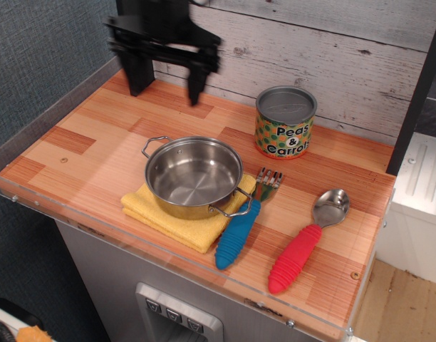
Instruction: Move the red spoon to the other side of the silver pan.
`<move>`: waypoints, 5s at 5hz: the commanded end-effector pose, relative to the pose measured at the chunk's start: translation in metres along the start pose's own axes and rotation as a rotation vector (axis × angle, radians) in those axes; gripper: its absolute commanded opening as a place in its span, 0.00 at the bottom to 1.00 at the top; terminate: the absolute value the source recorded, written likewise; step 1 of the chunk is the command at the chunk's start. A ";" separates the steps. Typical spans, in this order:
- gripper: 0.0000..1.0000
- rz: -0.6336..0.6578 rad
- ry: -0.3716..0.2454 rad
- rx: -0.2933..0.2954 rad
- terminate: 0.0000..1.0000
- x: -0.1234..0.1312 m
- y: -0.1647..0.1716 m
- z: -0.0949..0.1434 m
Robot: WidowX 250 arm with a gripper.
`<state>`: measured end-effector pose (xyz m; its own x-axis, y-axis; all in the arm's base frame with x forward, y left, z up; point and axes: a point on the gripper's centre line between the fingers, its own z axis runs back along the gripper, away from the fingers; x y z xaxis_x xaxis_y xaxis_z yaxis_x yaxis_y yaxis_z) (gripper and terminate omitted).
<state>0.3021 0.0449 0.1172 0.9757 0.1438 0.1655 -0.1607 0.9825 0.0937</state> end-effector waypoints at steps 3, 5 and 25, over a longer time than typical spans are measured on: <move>1.00 -0.329 -0.003 -0.095 0.00 -0.035 -0.099 -0.012; 1.00 -0.397 0.063 -0.149 0.00 -0.048 -0.127 -0.032; 0.00 -0.089 0.113 0.027 0.00 -0.006 0.103 -0.054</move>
<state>0.2933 0.1472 0.0528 0.9979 0.0649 -0.0054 -0.0639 0.9919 0.1099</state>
